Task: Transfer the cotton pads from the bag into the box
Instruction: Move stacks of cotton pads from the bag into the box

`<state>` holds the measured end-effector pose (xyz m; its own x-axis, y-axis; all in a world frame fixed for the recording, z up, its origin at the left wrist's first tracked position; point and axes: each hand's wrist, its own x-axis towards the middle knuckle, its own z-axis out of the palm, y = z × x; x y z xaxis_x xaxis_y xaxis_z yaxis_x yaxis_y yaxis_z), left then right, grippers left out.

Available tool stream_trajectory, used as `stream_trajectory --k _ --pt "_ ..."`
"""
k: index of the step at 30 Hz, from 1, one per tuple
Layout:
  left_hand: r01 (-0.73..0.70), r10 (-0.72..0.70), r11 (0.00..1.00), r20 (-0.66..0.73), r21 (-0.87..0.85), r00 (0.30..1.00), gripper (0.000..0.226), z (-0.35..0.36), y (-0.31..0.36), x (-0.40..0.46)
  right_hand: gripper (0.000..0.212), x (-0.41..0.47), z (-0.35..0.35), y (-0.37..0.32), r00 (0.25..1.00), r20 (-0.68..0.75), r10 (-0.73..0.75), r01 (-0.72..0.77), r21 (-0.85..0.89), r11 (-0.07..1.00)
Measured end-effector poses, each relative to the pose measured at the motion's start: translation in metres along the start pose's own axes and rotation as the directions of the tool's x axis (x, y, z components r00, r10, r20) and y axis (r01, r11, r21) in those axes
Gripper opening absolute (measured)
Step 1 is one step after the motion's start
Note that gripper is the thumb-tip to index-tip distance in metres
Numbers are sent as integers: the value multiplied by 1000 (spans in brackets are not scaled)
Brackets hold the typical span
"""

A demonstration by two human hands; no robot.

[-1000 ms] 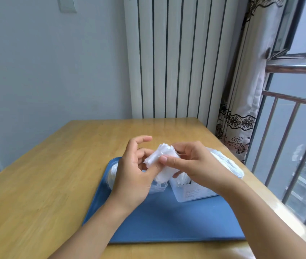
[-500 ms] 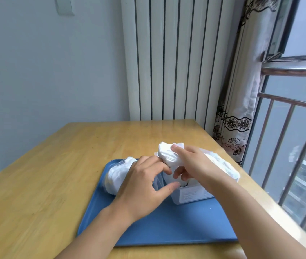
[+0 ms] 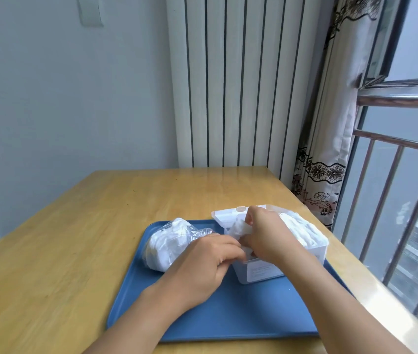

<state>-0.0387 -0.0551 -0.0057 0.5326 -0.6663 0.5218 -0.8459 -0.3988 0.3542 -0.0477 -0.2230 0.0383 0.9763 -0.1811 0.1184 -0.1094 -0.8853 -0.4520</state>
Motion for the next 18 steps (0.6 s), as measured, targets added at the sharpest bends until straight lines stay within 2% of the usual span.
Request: stream_trajectory --k 2,5,7,9,12,18 --pt "-23 23 1000 10 8 1000 31 1 1 1 26 5 3 -1 999 -36 5 -10 -114 993" --pt "-53 53 999 17 -5 998 31 2 3 0 15 8 6 -4 997 -74 -4 -8 -152 988" --pt "-50 51 998 15 -48 999 32 3 4 -1 31 7 9 -4 998 -62 -28 15 -205 979" --pt "-48 50 994 20 -97 999 28 4 6 -2 37 7 10 -6 997 -62 -50 34 -228 973" --pt "-51 54 991 19 -120 998 22 8 9 -1 38 10 11 -4 999 -33 -23 17 -189 982" --pt "-52 55 987 14 -151 998 16 8 11 1 45 10 -4 0 972 231 -35 23 55 998"
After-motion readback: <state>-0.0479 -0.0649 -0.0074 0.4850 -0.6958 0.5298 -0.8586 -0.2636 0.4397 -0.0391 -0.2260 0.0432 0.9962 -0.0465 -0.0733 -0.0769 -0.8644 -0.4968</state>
